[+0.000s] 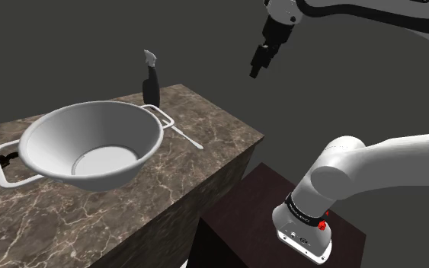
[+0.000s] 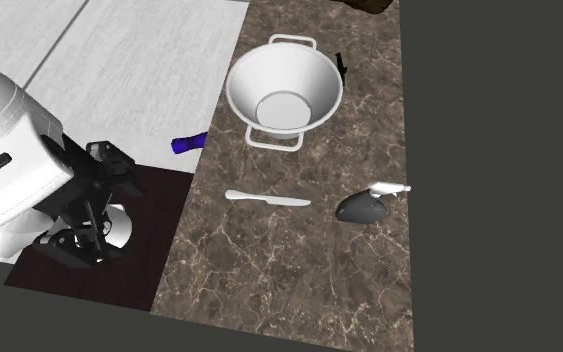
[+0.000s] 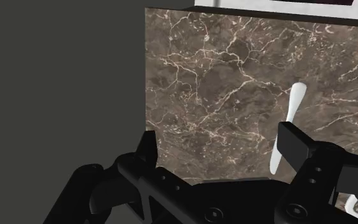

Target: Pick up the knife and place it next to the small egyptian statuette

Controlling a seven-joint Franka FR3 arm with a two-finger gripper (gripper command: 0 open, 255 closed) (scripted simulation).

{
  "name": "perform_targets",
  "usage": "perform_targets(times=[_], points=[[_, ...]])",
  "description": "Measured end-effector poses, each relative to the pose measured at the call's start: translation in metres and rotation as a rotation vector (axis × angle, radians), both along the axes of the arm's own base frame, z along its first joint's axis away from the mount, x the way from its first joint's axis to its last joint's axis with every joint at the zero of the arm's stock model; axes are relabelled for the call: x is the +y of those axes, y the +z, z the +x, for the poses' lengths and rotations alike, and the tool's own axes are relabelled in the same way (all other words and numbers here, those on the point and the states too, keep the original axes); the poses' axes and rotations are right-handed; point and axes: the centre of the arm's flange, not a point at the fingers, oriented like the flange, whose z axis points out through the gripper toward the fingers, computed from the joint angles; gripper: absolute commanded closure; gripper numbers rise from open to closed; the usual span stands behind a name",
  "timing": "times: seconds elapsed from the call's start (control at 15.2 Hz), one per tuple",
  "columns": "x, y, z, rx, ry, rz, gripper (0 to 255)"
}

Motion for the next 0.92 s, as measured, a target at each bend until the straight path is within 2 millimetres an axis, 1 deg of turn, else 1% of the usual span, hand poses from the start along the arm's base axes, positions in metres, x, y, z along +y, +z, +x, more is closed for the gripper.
perform_targets(times=[0.07,0.13,0.26,0.33,0.46,0.53,0.66,0.73,0.79,0.92], points=[[0.0,0.0,0.0,0.0,0.0,0.0,0],[0.002,-0.005,0.002,0.001,-0.002,0.002,0],[0.01,-0.02,0.015,0.007,-0.009,0.01,0],[0.018,-0.027,0.021,0.009,-0.012,0.014,0],[0.025,-0.049,0.032,0.015,-0.021,0.023,0],[0.033,-0.058,0.042,0.018,-0.024,0.028,0],[0.044,-0.078,0.053,0.024,-0.033,0.038,0],[0.05,-0.085,0.06,0.026,-0.037,0.043,0],[0.055,-0.099,0.067,0.03,-0.042,0.047,0],[0.066,-0.118,0.08,0.035,-0.051,0.057,0]])
